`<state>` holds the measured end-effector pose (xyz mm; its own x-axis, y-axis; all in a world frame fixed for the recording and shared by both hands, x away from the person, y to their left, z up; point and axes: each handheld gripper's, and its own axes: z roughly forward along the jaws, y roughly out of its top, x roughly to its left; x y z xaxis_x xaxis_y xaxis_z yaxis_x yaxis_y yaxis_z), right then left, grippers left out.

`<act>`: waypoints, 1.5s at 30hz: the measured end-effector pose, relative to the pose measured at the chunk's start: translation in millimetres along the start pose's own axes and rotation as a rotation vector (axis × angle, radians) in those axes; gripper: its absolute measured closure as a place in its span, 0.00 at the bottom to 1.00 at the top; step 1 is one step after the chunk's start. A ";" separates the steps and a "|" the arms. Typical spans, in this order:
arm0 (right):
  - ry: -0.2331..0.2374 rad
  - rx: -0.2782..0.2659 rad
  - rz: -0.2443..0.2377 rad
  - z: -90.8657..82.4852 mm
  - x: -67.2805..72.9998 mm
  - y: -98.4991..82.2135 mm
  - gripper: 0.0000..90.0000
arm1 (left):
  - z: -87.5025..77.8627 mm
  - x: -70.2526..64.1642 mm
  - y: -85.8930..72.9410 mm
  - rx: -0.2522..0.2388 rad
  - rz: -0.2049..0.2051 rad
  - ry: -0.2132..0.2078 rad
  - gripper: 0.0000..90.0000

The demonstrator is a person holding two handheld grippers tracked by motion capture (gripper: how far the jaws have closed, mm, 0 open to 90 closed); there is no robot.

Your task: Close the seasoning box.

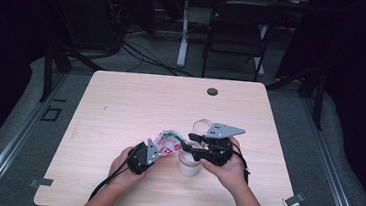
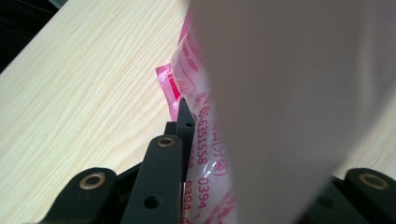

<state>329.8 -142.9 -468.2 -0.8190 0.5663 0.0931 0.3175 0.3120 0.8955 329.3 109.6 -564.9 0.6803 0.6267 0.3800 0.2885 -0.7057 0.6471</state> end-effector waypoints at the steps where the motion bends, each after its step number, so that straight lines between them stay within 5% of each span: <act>1: -0.001 0.000 0.002 -0.4 -0.4 0.1 0.61 | 0.1 1.2 -0.6 -0.006 -0.017 -0.004 0.85; 13: -0.002 -0.013 0.014 -2.6 -1.4 0.5 0.61 | -0.5 17.1 -7.2 -0.035 -0.173 -0.085 0.86; 23: -0.006 -0.016 0.018 -4.2 -2.9 0.6 0.62 | -2.1 23.5 -9.7 -0.055 -0.233 -0.106 0.86; 34: -0.018 -0.025 0.022 -6.1 -4.1 1.0 0.62 | -10.5 35.5 -12.4 -0.083 -0.289 -0.090 0.86; 45: -0.021 -0.038 0.031 -9.3 -4.9 2.5 0.62 | -33.3 66.2 -15.7 -0.102 -0.356 -0.040 0.86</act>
<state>330.2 -152.1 -462.4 -0.7988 0.5910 0.1126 0.3243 0.2653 0.9080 347.4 173.1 -527.9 0.5759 0.8120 0.0944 0.4446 -0.4081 0.7974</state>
